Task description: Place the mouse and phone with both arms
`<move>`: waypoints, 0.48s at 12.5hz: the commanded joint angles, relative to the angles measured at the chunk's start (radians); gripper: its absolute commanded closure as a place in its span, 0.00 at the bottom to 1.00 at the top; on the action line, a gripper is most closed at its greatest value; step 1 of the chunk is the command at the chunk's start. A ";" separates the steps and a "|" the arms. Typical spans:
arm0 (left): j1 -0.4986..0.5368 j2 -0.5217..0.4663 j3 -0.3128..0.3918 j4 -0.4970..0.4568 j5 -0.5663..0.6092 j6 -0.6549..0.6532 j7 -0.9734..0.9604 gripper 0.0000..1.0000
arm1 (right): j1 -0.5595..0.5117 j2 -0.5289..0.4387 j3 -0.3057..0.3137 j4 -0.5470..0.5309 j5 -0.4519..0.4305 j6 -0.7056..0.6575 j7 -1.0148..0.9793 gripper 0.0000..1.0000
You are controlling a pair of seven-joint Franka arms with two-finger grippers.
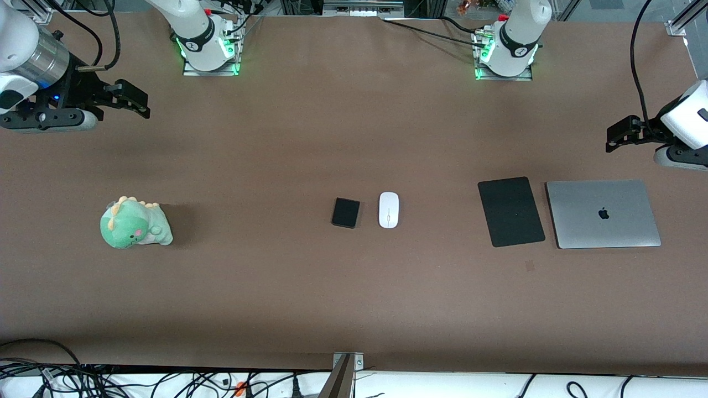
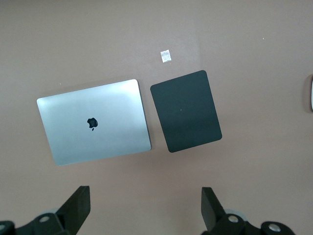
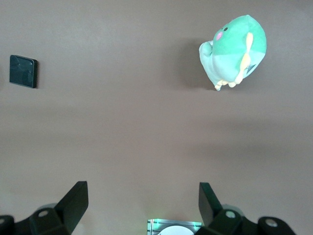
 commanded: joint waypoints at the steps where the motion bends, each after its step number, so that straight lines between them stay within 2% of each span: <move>1: -0.004 0.014 0.006 0.040 -0.003 -0.035 0.025 0.00 | -0.010 -0.016 -0.008 -0.021 -0.012 0.014 -0.034 0.00; 6: -0.001 0.028 0.006 0.049 -0.009 -0.036 0.016 0.00 | -0.008 0.006 -0.007 0.010 -0.025 0.016 -0.034 0.00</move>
